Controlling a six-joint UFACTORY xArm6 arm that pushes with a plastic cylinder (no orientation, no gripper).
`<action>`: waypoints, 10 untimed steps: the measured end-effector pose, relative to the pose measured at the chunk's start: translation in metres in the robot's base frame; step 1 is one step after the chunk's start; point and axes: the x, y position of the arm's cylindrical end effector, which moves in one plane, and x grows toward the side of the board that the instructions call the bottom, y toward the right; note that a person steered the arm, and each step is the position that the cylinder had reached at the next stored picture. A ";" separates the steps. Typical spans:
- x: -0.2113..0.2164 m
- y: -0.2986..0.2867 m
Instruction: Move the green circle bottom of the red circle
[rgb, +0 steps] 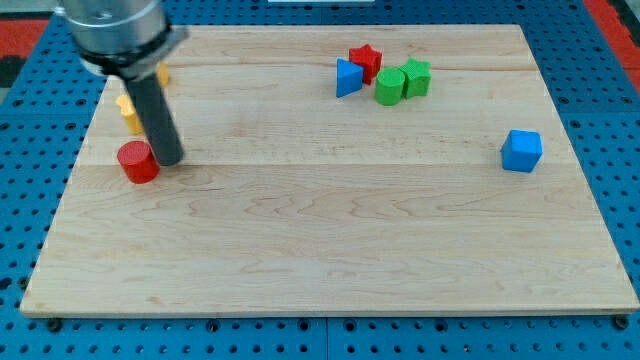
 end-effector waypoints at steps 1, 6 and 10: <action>0.000 -0.014; -0.145 0.411; -0.094 0.217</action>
